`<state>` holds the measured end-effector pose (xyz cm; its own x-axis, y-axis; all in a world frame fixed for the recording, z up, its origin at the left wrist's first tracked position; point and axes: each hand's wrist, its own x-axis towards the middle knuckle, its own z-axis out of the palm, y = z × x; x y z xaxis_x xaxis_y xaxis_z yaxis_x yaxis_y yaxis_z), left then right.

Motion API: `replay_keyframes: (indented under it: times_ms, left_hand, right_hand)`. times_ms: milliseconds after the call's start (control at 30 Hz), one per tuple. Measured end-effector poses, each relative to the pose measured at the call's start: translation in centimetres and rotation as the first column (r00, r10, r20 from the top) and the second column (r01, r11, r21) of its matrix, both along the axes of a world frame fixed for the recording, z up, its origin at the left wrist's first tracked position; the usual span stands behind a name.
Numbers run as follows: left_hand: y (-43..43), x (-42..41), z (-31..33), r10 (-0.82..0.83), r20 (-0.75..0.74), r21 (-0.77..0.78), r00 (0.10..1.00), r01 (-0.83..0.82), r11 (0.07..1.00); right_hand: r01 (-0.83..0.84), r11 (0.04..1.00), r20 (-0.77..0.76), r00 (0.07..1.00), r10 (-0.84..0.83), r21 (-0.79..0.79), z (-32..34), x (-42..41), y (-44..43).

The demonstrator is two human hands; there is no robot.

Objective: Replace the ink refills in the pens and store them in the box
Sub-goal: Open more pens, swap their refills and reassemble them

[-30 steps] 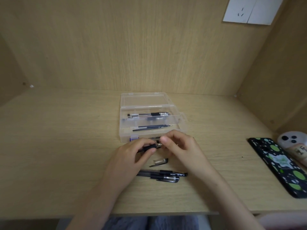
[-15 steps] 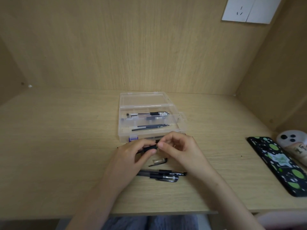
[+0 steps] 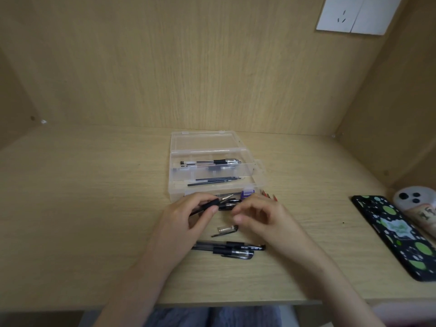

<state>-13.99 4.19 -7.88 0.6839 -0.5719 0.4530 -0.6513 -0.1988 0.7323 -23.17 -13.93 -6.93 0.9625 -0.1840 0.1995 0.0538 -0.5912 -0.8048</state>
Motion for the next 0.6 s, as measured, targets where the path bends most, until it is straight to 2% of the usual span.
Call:
replay_keyframes:
  times_ms: [67, 167, 300, 467, 600]
  left_hand:
    - [0.0, 0.0, 0.0, 0.002, -0.009, 0.006, 1.000, -0.002, 1.000]
    - [0.0, 0.0, 0.0, 0.009, -0.002, 0.024, 1.000, -0.008, 1.000]
    - [0.1, 0.1, 0.1, 0.011, 0.039, 0.068, 0.999, -0.014, 0.998]
    - [0.3, 0.1, 0.4, 0.016, 0.118, 0.060, 0.993, -0.024, 0.998]
    - [0.3, 0.2, 0.4, 0.014, 0.145, 0.043, 0.989, -0.020, 0.999]
  right_hand:
    - [-0.084, 0.990, -0.054, 0.995, 0.079, -0.112, -0.4, -0.2, 0.0]
    - [-0.102, 0.975, -0.062, 0.994, 0.091, -0.199, -0.6, 0.1, 0.3]
    - [-0.101, 0.969, -0.052, 0.994, 0.091, -0.224, -0.7, 0.4, 0.5]
    - [0.058, 0.997, 0.039, 0.997, -0.060, 0.041, 1.1, -0.5, -0.5]
    - [0.111, 0.983, 0.103, 0.987, -0.127, 0.148, 1.9, -1.1, -1.4]
